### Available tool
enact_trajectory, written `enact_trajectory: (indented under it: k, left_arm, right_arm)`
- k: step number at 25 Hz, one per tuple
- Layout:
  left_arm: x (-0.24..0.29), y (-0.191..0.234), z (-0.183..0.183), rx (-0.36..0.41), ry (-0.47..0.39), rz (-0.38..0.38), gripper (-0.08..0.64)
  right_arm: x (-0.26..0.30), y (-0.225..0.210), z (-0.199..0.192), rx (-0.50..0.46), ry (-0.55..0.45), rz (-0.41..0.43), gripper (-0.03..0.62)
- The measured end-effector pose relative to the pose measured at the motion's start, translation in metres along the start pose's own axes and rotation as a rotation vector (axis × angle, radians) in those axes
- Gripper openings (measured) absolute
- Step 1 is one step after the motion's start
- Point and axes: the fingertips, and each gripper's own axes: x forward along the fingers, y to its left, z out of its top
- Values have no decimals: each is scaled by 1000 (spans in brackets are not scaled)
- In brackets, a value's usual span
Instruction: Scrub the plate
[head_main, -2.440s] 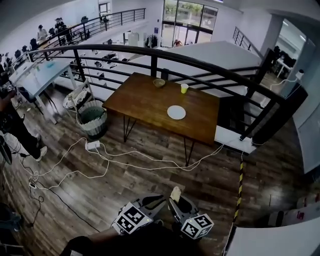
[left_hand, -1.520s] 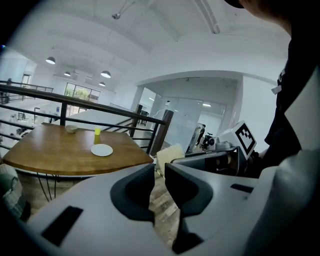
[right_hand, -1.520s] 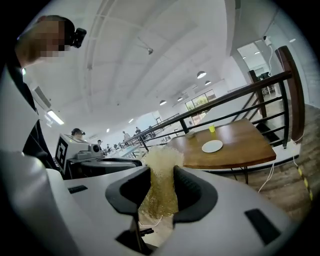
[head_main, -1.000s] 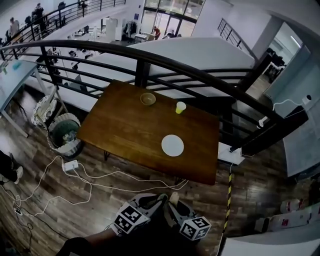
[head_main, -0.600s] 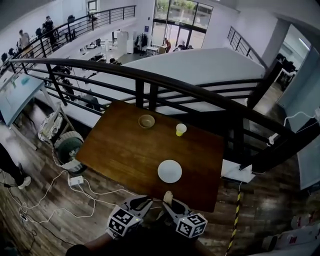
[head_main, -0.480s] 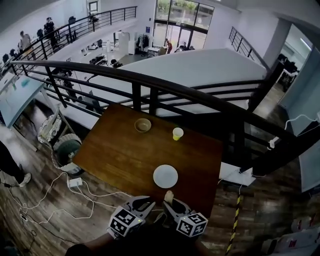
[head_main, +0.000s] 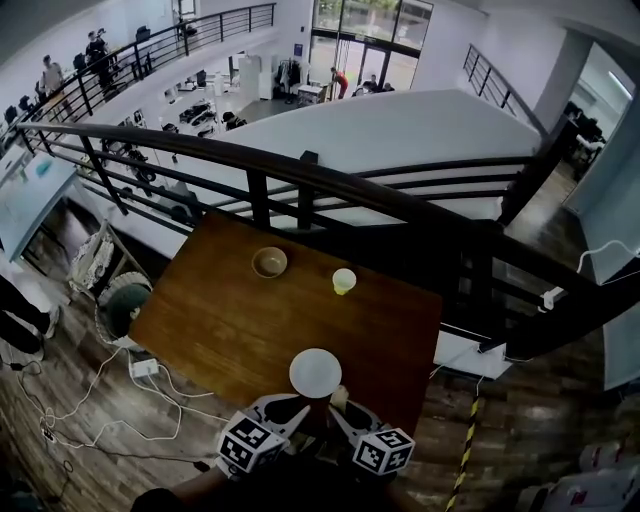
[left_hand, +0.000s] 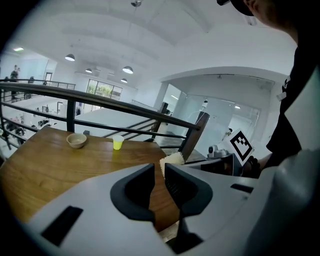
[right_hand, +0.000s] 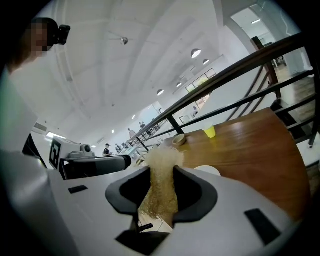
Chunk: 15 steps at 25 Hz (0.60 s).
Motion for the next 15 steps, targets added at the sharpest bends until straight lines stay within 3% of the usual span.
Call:
enact_trajectory:
  k: [9,15]
  left_arm:
    - [23,41,25,35,37,-118,72]
    - [19,75,17,40,62,-181,72]
  right_arm:
    - [32,-20,25,64,-31,-150,149]
    - [63,-11,27,56,-27,-220,149]
